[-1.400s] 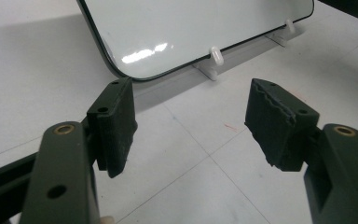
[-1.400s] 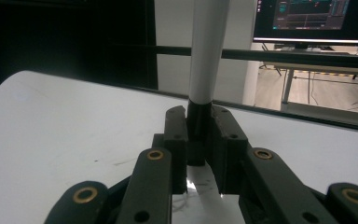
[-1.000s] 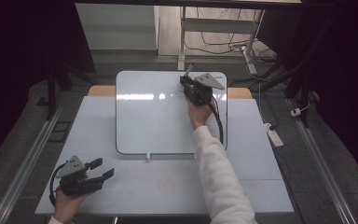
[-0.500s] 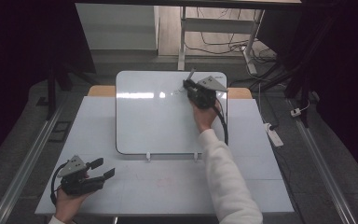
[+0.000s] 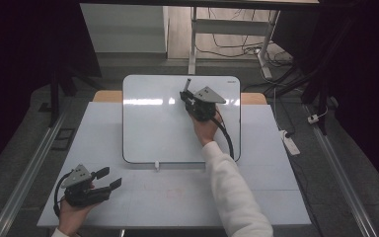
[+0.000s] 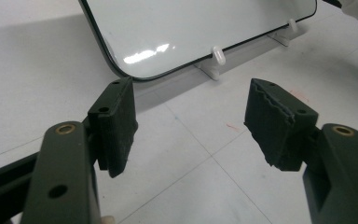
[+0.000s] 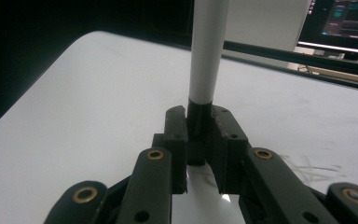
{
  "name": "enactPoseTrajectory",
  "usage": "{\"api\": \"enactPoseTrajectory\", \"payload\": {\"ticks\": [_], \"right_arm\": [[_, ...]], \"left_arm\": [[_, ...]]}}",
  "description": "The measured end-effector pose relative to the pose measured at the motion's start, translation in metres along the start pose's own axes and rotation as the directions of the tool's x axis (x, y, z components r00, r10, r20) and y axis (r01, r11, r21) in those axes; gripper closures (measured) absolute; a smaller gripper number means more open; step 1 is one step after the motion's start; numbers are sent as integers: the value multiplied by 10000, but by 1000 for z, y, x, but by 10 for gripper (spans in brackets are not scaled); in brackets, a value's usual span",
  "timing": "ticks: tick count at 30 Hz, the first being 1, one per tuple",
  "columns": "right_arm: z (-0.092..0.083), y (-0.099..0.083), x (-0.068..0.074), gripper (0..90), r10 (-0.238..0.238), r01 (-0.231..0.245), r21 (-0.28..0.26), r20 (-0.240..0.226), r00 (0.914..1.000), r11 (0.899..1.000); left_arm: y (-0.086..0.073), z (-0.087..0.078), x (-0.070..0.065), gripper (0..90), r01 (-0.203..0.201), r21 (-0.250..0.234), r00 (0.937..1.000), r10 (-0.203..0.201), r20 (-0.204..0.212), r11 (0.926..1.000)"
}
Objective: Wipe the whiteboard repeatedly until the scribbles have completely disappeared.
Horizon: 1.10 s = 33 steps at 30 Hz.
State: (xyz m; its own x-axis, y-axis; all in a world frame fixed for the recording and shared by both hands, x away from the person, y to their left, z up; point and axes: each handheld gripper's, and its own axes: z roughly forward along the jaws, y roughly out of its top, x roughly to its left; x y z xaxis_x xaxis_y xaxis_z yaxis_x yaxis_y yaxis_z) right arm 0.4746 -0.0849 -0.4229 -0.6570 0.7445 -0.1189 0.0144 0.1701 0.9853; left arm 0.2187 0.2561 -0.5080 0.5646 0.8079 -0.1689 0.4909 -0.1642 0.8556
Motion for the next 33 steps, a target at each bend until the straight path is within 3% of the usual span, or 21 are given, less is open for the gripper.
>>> {"api": "enactPoseTrajectory", "payload": {"ticks": [2, 4, 6, 8, 10, 12, 14, 17, 19, 21, 23, 24, 26, 27, 28, 29, 31, 33], "right_arm": [[-7, 2, -19, 775, 471, -452, -251, 840, 9954, 9987], [-16, 4, -36, 775, 930, -870, -492, 1369, 9862, 9950], [-19, 2, -36, 775, 1133, -1075, -530, 1222, 9860, 9928], [-16, -3, -21, 775, 628, -614, -231, 625, 9961, 9978], [-12, -7, -4, 775, 162, -162, 35, 107, 9998, 9999], [-14, -9, -7, 775, 203, -203, -77, 77, 9998, 9998], [-19, -7, -22, 775, 457, -437, -264, 807, 9957, 9987], [-27, -4, -44, 775, 1099, -1020, -684, 1243, 9861, 9924], [-26, -6, -39, 775, 987, -933, -592, 962, 9905, 9939], [-22, -10, -23, 775, 425, -416, -274, 324, 9986, 9988], [-20, -11, -17, 775, 12, -10, -143, 153, 9999, 9999], [-20, -10, -20, 775, 190, -187, -198, 160, 9997, 9996], [-23, -7, -33, 775, 640, -604, -453, 824, 9945, 9971], [-25, -7, -39, 776, 1030, -973, -642, 924, 9904, 9932], [-26, -7, -40, 775, 1132, -1071, -686, 918, 9893, 9919], [-26, -7, -36, 775, 957, -907, -582, 913, 9912, 9942], [-22, -12, -21, 775, 606, -595, -313, 359, 9975, 9977], [-20, -15, -8, 775, 184, -183, -137, 107, 9998, 9997]], "left_arm": [[0, -2, 0, 343, 19, -56, 10000, -19, -28, 10000], [0, -2, 0, 344, 105, -102, 9999, -105, -28, 9999], [0, 0, 1, 344, 105, -61, 9999, -106, -6, 9999], [1, 1, 0, 343, 29, 13, 10000, -29, 17, 10000], [1, 2, -1, 343, -9, 49, 10000, 9, 9, 10000], [0, 1, -2, 343, 5, 18, 10000, -5, -20, 10000], [0, -1, -2, 343, 50, -63, 10000, -50, -55, 10000], [0, -2, -1, 344, 113, -98, 9999, -113, -71, 9999], [0, 0, 0, 344, 106, -64, 9999, -106, -56, 9999], [0, 1, 1, 344, 95, -28, 10000, -95, -30, 10000], [0, 0, 0, 344, 82, -36, 10000, -82, -45, 10000], [0, -1, -1, 344, 73, -59, 10000, -74, -49, 10000], [0, -2, -1, 344, 93, -101, 9999, -93, -70, 9999], [0, -2, -1, 344, 89, -135, 9999, -90, -75, 9999], [0, -2, 0, 344, 113, -137, 9999, -114, -54, 9998], [0, -2, 0, 344, 112, -125, 9999, -113, -67, 9999], [1, 0, 1, 344, 93, -75, 10000, -93, -35, 9999], [0, 0, 0, 344, 74, -57, 10000, -74, -17, 10000]]}}
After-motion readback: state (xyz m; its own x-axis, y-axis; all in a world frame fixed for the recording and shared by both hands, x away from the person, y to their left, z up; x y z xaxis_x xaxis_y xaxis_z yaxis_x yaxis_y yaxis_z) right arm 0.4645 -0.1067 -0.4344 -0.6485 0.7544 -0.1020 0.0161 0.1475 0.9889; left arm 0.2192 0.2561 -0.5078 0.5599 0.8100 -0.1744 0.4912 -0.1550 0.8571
